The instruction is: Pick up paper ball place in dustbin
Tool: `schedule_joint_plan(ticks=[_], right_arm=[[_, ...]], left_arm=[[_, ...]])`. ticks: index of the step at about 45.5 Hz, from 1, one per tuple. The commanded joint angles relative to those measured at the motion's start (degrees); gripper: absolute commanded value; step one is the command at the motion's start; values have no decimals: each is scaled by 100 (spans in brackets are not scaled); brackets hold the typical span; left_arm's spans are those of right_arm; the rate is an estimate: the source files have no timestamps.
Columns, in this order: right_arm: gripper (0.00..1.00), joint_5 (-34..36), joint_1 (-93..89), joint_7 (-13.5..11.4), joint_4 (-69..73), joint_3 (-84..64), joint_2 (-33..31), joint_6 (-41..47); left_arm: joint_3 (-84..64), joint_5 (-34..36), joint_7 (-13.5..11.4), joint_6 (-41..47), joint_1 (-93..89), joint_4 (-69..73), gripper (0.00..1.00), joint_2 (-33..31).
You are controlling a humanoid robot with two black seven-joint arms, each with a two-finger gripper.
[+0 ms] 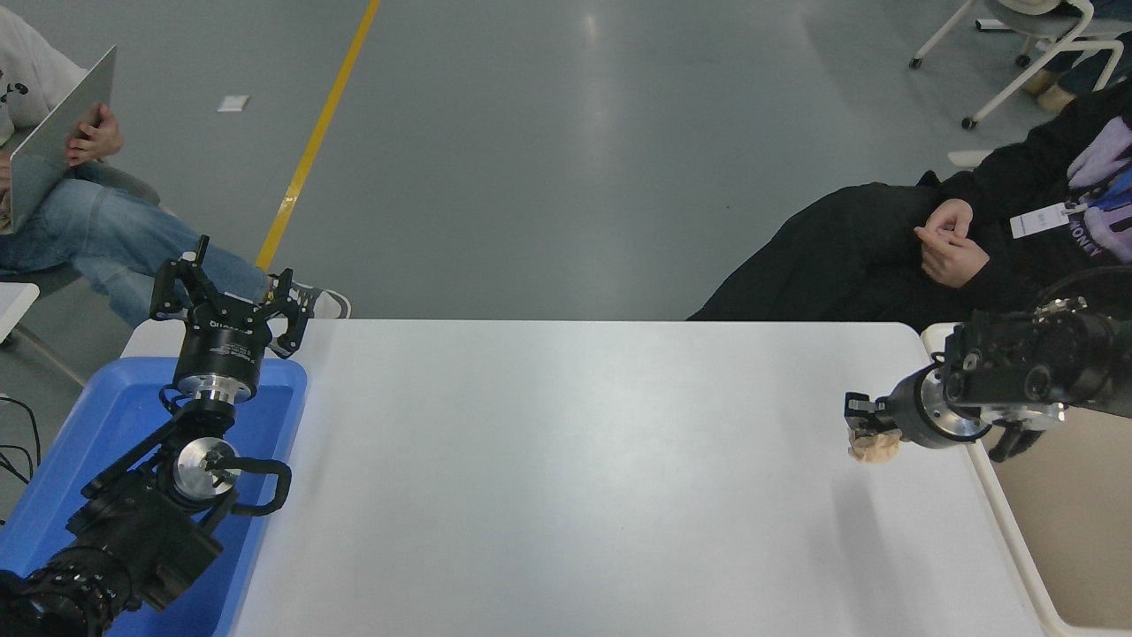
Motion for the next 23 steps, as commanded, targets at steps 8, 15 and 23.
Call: schedule_joint_plan(ticks=[8,15,23], right_arm=[[0,72,2606,9,724,-134,-249,2073],[0,72,3134,9,892,-178,-407,2073],[0,81,3652,9,1024,-257,-556,2073]], left_arm=[[0,0,0,5,0,0,99,1],[0,0,0,5,0,0,99,1],[0,0,0,5,0,0,99,1]])
